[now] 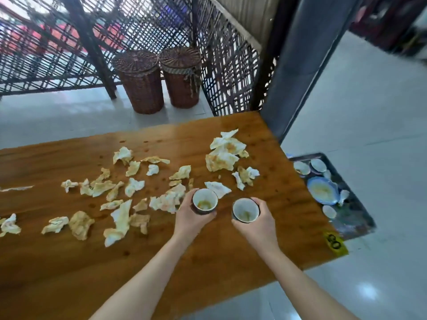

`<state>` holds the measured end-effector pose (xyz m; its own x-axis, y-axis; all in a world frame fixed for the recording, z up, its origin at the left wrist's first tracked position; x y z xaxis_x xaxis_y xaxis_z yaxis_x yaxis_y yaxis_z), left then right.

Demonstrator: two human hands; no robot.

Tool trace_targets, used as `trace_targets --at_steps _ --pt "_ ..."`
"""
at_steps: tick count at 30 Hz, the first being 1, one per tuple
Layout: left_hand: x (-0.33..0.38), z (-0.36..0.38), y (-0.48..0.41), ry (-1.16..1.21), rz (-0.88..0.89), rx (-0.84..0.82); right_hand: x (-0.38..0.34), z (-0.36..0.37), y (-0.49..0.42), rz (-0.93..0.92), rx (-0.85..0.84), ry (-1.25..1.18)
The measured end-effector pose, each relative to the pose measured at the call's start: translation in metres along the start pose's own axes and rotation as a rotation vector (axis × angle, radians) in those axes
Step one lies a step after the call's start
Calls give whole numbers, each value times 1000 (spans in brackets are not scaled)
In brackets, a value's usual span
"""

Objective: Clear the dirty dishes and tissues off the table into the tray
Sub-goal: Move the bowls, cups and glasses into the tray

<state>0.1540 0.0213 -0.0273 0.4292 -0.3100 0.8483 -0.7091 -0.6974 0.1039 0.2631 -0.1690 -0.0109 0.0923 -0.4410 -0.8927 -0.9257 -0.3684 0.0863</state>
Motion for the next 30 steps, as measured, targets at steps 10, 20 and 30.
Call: trace_targets --at_steps 10,20,30 --pt "98 126 39 -2 80 -122 58 -162 6 22 166 -77" --pt "161 237 43 -34 173 -300 113 -260 -2 156 333 -127" --pt "207 337 6 -54 191 -400 158 -336 -71 251 382 -94"
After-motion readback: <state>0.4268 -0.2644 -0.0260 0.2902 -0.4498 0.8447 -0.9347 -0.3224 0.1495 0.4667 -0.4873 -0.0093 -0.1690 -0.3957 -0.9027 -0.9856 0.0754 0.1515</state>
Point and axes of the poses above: each hand's wrist, its own y-axis away from the middle knuckle, its own z-axis out of the palm, x = y × z, the point moved 7 cm from there along -y, towards the middle knuckle, and after that the axes turned 9 degrees about -y, right-handed, at the moved point
